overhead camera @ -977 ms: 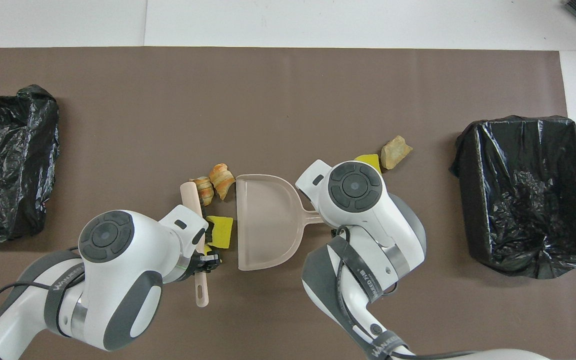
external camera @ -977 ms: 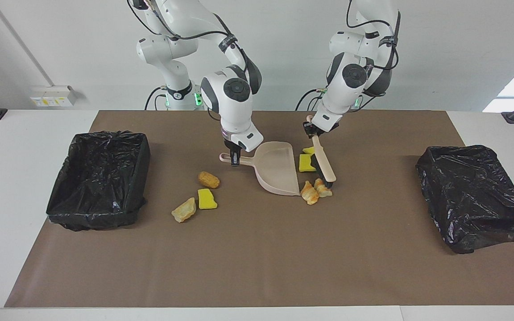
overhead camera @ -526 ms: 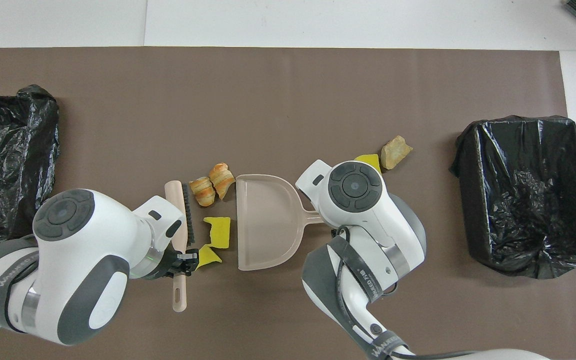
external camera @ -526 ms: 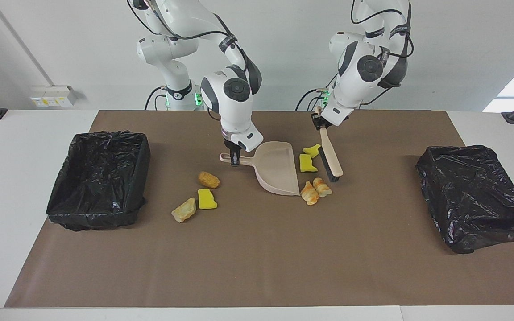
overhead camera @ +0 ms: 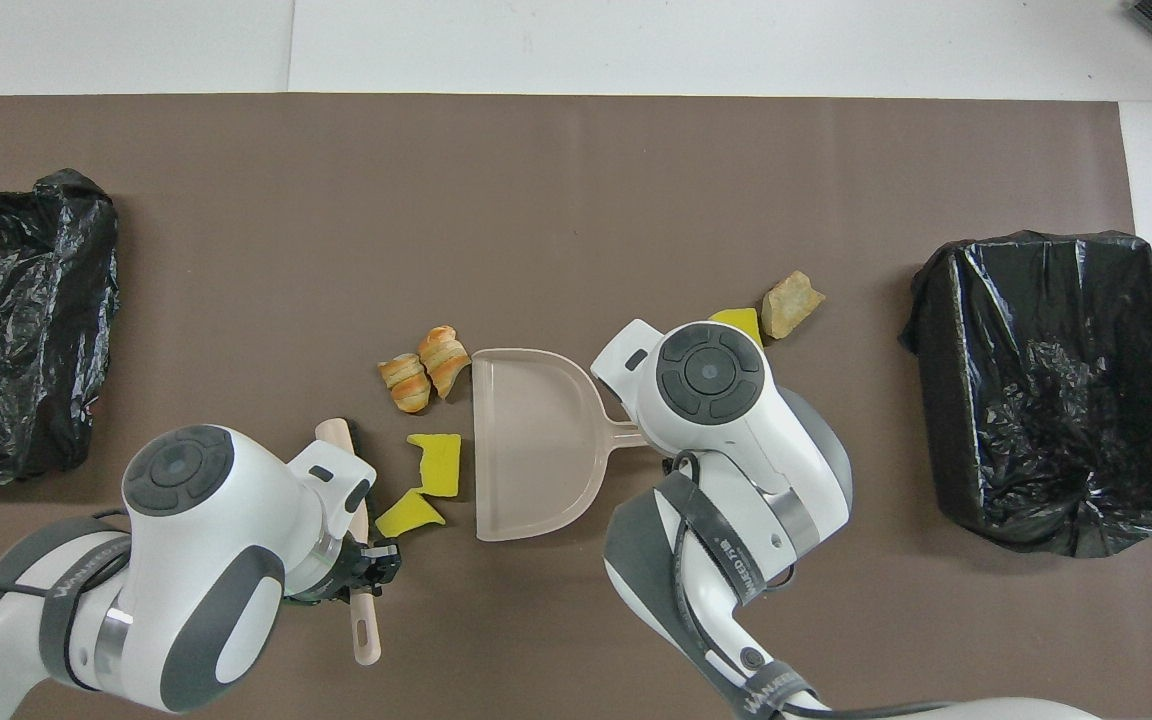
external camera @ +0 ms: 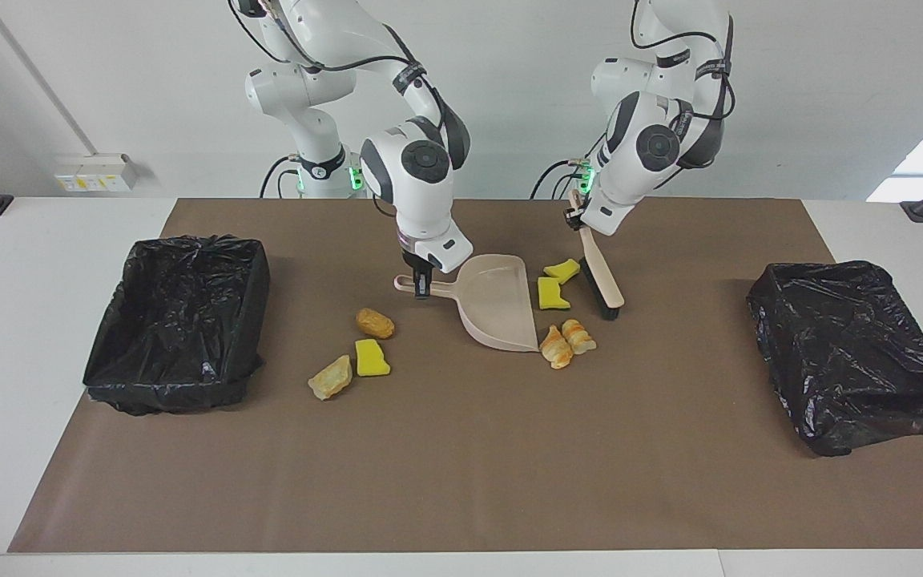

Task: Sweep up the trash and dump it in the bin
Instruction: 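Sweep the croissant and sponges toward the dustpan with the left gripper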

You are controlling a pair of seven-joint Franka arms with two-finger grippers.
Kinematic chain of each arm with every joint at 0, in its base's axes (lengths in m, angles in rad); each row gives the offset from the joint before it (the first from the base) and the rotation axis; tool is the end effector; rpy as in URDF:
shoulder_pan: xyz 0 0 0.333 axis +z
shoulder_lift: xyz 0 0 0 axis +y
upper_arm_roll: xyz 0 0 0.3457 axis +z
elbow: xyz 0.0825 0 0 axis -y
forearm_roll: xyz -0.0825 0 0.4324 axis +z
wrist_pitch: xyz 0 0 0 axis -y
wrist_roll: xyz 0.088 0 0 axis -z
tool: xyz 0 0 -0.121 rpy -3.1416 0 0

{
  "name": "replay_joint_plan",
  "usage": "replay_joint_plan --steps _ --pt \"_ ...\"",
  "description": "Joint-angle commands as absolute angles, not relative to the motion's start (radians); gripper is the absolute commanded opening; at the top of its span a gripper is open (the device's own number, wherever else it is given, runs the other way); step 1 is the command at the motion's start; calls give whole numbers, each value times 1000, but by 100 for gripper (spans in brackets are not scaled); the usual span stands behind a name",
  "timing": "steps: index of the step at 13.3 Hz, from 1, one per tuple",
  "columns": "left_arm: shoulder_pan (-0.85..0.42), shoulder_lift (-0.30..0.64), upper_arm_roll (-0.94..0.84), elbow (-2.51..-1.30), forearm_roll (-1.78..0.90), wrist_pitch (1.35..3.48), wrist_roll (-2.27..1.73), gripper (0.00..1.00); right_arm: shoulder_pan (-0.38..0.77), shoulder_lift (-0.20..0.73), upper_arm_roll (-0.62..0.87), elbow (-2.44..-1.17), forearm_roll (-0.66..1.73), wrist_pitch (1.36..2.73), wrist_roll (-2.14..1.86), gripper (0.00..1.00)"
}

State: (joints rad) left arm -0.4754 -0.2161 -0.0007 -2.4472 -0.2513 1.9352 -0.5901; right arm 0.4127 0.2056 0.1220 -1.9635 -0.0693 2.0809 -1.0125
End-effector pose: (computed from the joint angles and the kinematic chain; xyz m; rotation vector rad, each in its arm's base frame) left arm 0.3898 -0.2239 0.3489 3.0289 0.3638 -0.5629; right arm 0.5472 0.3166 0.3519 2.1975 2.2227 -0.1436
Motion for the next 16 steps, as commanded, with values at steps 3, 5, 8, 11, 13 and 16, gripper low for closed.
replay_joint_plan --steps 3,5,8,11,13,16 --pt "-552 -213 3 -2477 -350 2097 -683 0 407 202 127 -1973 -72 2080 -1019 0" --pt "-566 -195 3 -2462 -356 2141 -681 0 407 204 127 -1971 -72 2077 -1017 0" --pt "-565 -190 6 -2435 -354 2123 -663 0 400 204 127 -1971 -72 2075 -1019 0" --pt "-537 -198 17 -2331 -260 1983 -519 0 399 204 127 -1971 -72 2075 -1019 0" --pt "-480 -183 15 -2277 -163 1927 -427 0 399 204 127 -1971 -72 2075 -1019 0" --pt "-373 -135 15 -2254 -126 1991 -240 0 397 204 127 -1971 -72 2074 -1019 0"
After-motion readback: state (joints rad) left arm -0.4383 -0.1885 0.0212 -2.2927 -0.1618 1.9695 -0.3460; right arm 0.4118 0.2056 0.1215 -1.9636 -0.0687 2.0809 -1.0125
